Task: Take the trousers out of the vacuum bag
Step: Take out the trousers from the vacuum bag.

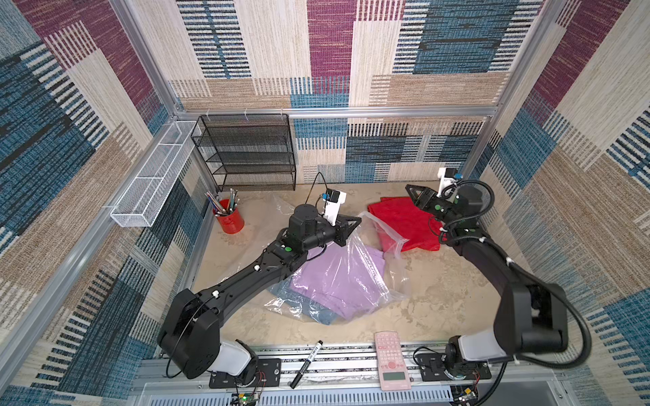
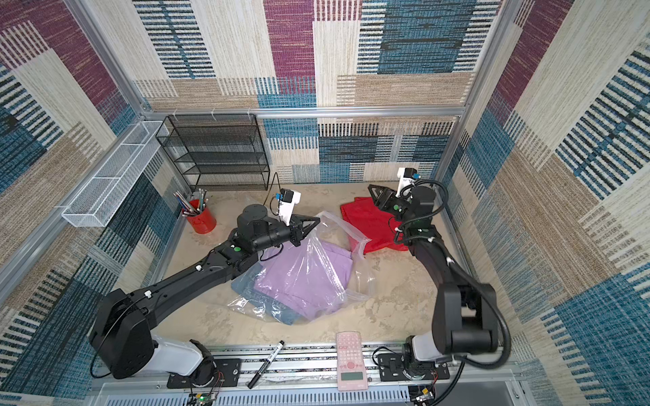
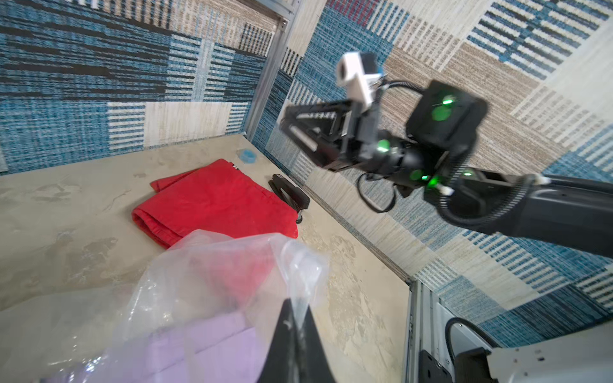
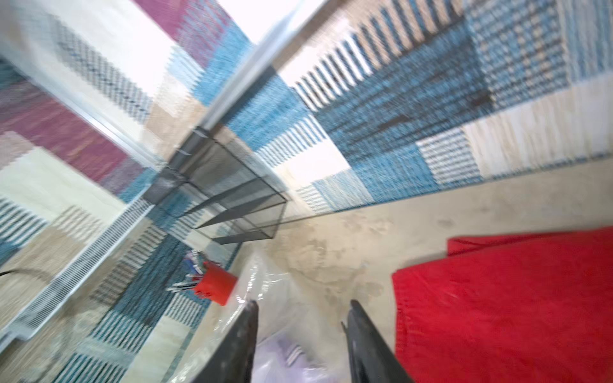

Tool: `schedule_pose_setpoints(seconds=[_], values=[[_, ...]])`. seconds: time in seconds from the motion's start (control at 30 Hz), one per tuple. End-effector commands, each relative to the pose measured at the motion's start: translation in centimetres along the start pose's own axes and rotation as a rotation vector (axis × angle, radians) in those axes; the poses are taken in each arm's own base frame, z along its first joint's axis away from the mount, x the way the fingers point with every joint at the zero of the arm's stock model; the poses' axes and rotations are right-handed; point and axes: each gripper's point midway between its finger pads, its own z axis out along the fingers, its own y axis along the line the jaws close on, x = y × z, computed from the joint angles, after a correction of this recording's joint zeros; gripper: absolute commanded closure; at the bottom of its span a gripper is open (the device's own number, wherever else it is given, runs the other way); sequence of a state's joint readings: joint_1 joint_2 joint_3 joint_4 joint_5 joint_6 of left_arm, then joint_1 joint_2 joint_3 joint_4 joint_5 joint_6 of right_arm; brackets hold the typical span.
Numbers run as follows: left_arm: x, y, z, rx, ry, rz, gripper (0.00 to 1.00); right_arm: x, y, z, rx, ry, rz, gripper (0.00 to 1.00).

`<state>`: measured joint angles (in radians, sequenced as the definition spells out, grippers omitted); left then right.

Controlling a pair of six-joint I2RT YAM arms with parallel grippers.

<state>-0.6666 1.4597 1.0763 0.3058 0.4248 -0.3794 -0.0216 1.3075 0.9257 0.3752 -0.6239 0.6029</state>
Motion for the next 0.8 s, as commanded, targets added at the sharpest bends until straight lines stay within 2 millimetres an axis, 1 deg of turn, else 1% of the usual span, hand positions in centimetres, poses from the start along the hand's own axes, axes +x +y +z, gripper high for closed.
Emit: schedule_pose_setpoints(seconds=[0.0,0.03,0.1,0.17,0.23,0.27,0.37,0.47,0.53,0.6,0.77], values=[[0.0,-1.4,0.7,0.060,0.005,0.054,1.00,0.8,5.2,-4.1,-0.124,0.003,-0.029,0.46],[0.2,-1.8,0.9,0.074,0.012,0.055,1.00,1.5,6.2,-5.7,-0.130,0.009,-0.034,0.44],[0.7,-2.3,1.3,0.092,0.025,0.060,1.00,3.0,7.5,-8.0,-0.125,0.035,-0.042,0.41],[1.0,-2.4,1.7,0.088,0.030,0.057,1.00,4.6,8.3,-10.2,-0.108,0.065,-0.029,0.38],[1.2,-2.4,2.1,0.083,0.030,0.044,1.00,6.5,8.7,-11.9,-0.098,0.100,0.001,0.32],[1.2,-2.3,2.2,0.082,0.026,0.038,1.00,7.6,8.7,-12.4,-0.100,0.127,0.025,0.31],[1.2,-2.1,2.8,0.072,0.013,0.021,1.00,11.5,7.7,-13.6,-0.092,0.220,0.117,0.30],[1.0,-1.9,3.1,0.062,-0.003,0.017,1.00,15.1,6.8,-14.3,-0.108,0.289,0.209,0.30],[1.1,-1.7,3.2,0.054,-0.002,0.019,1.00,16.9,6.3,-14.6,-0.111,0.317,0.250,0.30],[1.1,-1.6,3.3,0.049,0.003,0.022,1.00,18.2,5.6,-14.7,-0.095,0.335,0.276,0.29],[1.5,-1.8,3.7,0.068,0.021,0.024,1.00,22.3,3.9,-14.9,-0.070,0.432,0.350,0.27]])
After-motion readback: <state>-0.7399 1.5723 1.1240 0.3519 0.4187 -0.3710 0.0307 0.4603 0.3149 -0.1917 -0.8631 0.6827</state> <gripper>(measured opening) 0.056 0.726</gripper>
